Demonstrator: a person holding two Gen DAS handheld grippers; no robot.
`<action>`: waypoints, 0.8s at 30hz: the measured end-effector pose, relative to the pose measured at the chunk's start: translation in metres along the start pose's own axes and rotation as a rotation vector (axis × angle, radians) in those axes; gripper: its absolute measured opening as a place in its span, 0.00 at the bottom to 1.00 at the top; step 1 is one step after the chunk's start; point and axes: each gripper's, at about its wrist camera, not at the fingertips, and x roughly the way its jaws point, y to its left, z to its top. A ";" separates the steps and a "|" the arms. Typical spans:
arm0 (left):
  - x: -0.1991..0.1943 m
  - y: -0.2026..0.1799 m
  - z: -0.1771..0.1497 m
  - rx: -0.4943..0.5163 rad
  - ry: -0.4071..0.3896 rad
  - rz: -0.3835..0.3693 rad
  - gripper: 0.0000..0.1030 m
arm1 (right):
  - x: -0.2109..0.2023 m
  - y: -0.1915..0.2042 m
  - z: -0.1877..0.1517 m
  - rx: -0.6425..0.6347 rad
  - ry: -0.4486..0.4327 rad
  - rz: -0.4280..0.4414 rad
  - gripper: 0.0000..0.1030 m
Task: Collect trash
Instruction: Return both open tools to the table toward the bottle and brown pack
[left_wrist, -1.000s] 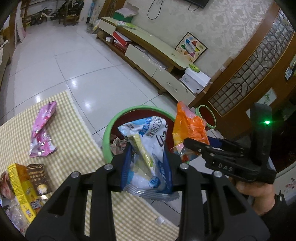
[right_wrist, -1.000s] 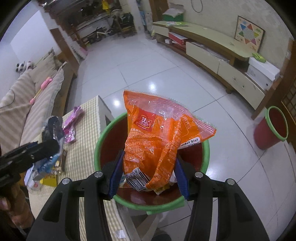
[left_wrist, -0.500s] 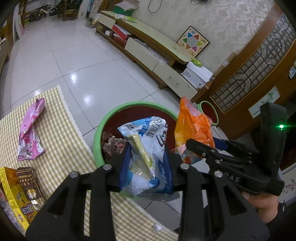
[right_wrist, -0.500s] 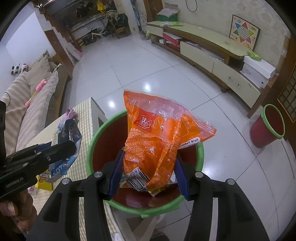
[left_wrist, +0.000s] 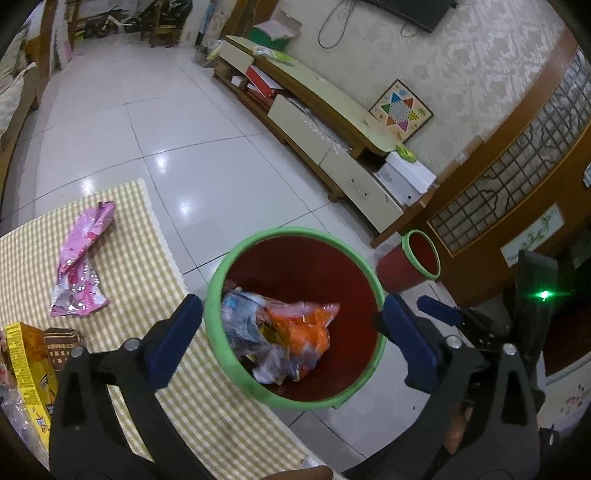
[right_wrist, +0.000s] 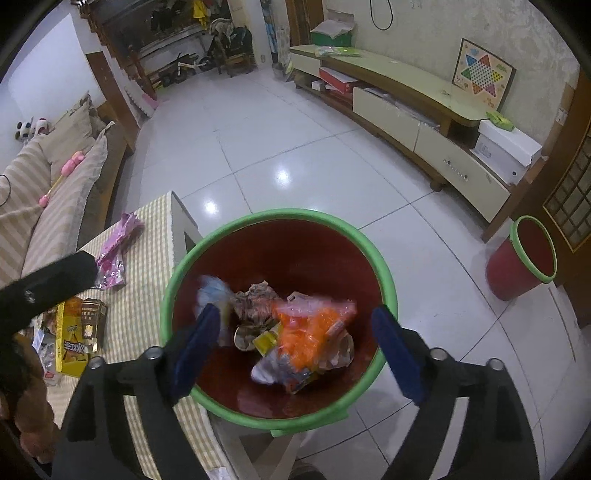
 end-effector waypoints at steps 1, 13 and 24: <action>-0.002 0.001 0.000 -0.003 -0.004 0.000 0.94 | -0.001 0.000 0.000 -0.002 -0.003 0.000 0.83; -0.059 0.033 -0.019 -0.020 -0.050 0.093 0.95 | -0.010 0.031 0.003 -0.063 -0.050 0.039 0.93; -0.127 0.099 -0.071 -0.060 -0.082 0.241 0.95 | -0.004 0.093 -0.021 -0.147 0.014 0.147 0.93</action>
